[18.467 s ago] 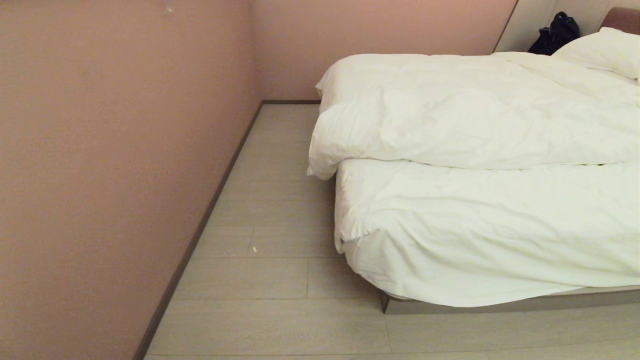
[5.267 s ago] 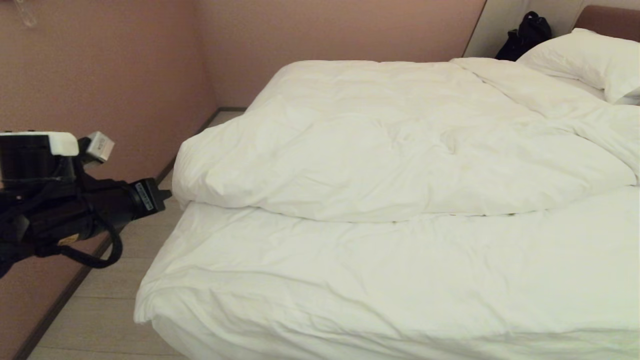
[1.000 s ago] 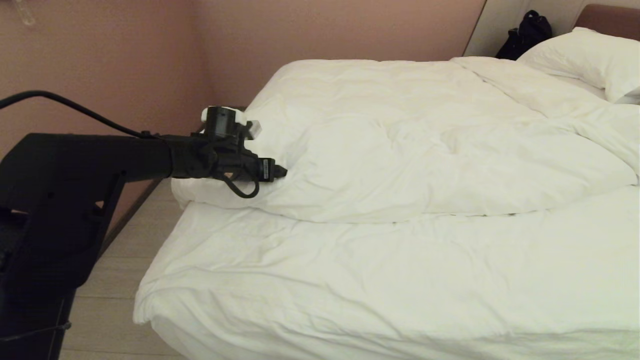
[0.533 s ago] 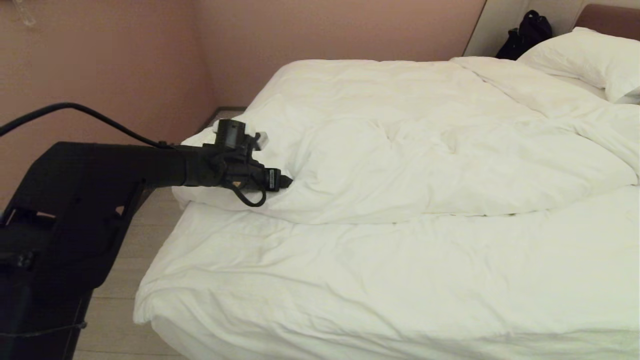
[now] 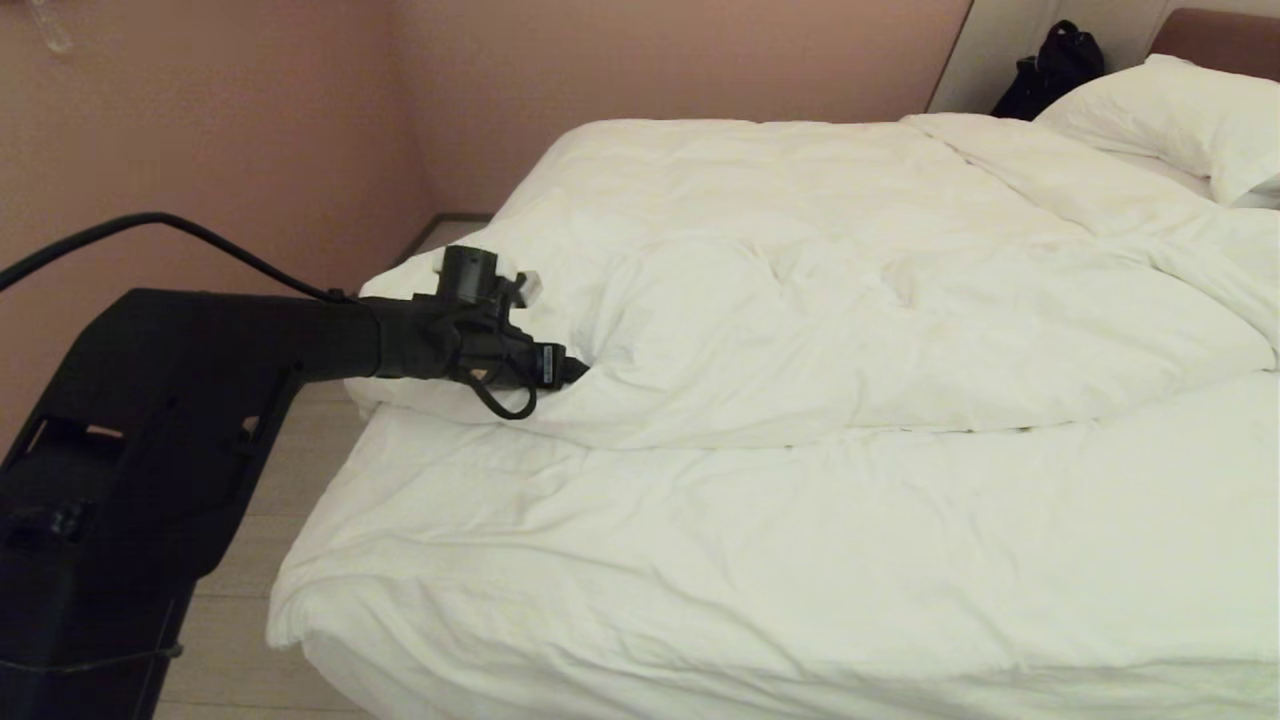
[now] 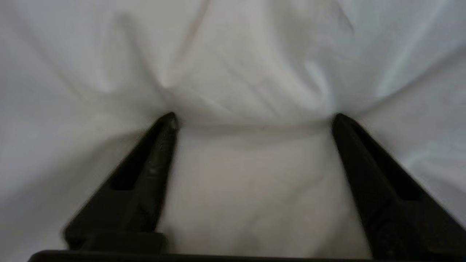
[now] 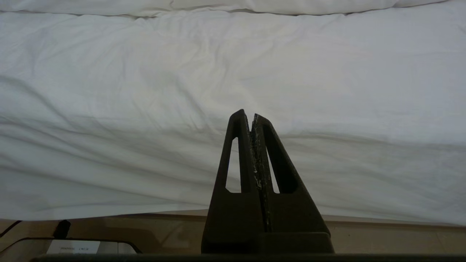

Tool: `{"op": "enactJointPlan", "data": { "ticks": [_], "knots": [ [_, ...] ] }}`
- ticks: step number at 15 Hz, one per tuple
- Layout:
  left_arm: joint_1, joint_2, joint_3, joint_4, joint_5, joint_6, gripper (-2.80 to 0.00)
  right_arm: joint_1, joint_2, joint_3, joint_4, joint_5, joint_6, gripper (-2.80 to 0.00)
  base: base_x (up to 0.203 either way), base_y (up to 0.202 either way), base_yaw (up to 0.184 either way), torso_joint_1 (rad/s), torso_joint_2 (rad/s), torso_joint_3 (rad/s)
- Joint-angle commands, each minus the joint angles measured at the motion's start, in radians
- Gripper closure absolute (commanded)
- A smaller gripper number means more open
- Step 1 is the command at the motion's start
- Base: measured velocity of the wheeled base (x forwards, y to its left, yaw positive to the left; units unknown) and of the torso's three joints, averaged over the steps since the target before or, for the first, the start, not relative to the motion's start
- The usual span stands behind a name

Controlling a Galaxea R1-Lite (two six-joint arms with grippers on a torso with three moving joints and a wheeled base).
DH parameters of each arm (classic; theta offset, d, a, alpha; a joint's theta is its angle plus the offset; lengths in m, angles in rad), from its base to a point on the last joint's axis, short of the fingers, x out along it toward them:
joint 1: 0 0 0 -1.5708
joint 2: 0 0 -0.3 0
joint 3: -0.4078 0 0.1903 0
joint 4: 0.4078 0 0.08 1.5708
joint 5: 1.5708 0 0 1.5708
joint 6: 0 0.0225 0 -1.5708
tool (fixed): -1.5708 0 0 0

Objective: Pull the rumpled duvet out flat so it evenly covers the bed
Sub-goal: Hold the folded corner of the quilt

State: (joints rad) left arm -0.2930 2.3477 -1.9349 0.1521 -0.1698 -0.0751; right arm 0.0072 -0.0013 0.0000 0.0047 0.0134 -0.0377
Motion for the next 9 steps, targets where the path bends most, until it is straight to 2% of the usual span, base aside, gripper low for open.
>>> {"op": "enactJointPlan", "data": {
  "ticks": [1,9],
  "knots": [
    [0.0,0.002,0.001,0.001,0.0,0.002,0.0,0.0,0.001,0.0,0.0,0.0,-0.001,0.0,0.0,0.0,0.0,0.0,0.0,0.0],
    [0.0,0.012,-0.001,0.0,0.0,0.009,0.0,0.0,0.001,0.0,0.0,0.0,-0.001,0.0,0.0,0.0,0.0,0.0,0.0,0.0]
  ]
}}
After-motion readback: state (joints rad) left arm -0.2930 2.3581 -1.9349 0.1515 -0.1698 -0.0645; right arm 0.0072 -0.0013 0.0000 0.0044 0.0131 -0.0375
